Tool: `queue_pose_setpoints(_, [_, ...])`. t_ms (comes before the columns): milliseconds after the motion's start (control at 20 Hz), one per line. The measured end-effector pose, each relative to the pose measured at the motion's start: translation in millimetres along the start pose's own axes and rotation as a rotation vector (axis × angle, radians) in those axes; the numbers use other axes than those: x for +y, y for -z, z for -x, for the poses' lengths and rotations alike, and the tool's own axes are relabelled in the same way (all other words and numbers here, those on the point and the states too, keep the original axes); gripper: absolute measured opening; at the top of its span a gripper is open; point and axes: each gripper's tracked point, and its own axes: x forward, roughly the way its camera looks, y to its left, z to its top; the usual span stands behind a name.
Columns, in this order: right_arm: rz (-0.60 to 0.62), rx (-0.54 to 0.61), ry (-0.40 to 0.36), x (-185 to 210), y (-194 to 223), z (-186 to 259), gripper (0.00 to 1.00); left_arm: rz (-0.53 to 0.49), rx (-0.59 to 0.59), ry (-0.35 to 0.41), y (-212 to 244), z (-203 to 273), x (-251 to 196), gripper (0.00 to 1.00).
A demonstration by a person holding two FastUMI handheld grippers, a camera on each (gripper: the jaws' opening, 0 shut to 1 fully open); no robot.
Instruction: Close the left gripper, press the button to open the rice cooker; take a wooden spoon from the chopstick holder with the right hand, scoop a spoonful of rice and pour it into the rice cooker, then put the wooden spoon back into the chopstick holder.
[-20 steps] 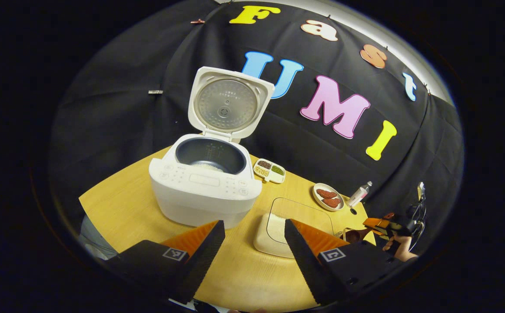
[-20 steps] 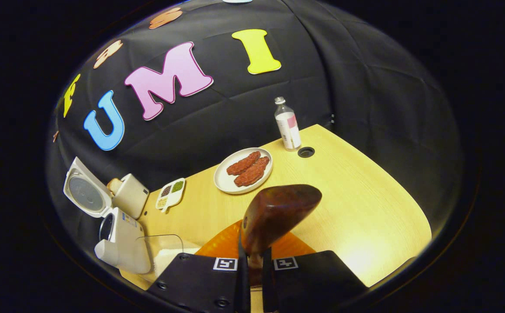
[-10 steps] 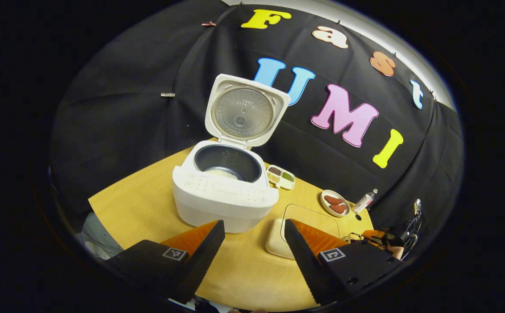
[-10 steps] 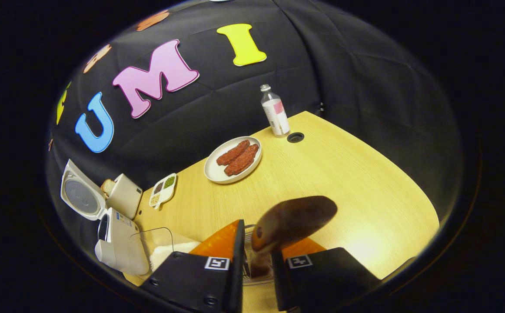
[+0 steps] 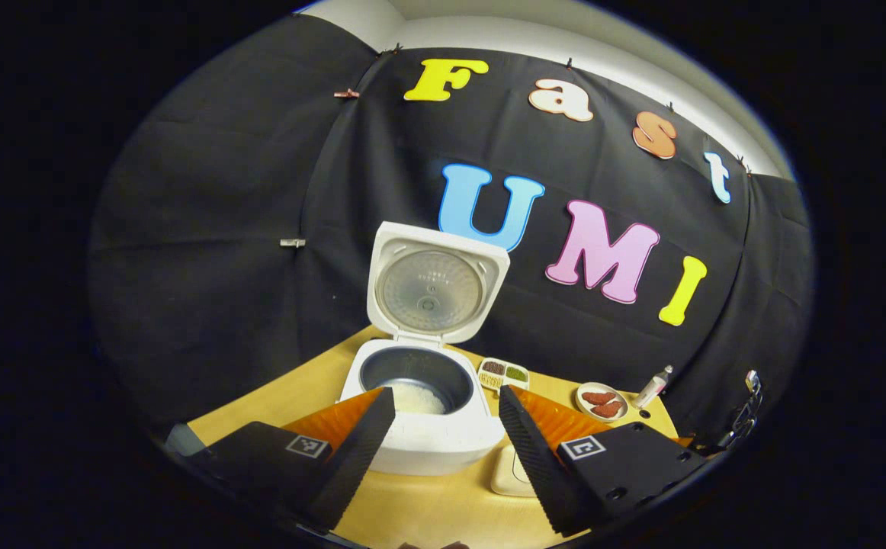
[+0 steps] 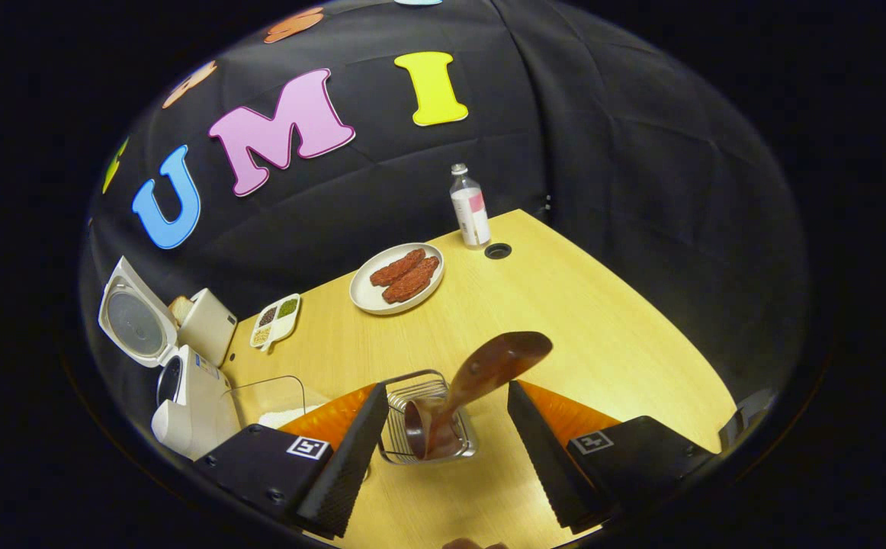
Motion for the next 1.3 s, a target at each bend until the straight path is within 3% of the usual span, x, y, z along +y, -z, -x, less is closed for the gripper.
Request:
queue_pose_setpoints(100, [0.013,-0.023,0.015,-7,-3,13,0.99,-0.038,-0.034,-0.037,-31,-14,15,0.95])
queue_pose_setpoints(300, [0.102,-0.071,0.089,-35,5,41,0.99,-0.042,-0.117,-0.012,-94,-46,16,0.95])
queue_pose_setpoints(450, [0.144,-0.036,0.119,-43,29,65,0.99,-0.118,-0.148,0.022,-133,-76,11,0.94])
queue_pose_setpoints(700, [0.164,-0.021,0.071,-17,47,103,0.99,-0.200,-0.209,0.065,-190,-134,0,0.94])
queue_pose_setpoints(1000, [0.180,-0.085,0.036,6,28,134,0.99,-0.239,-0.192,0.045,-209,-214,8,0.94])
queue_pose_setpoints(1300, [0.145,-0.156,0.016,22,4,155,0.99,-0.197,-0.124,0.044,-189,-291,14,0.94])
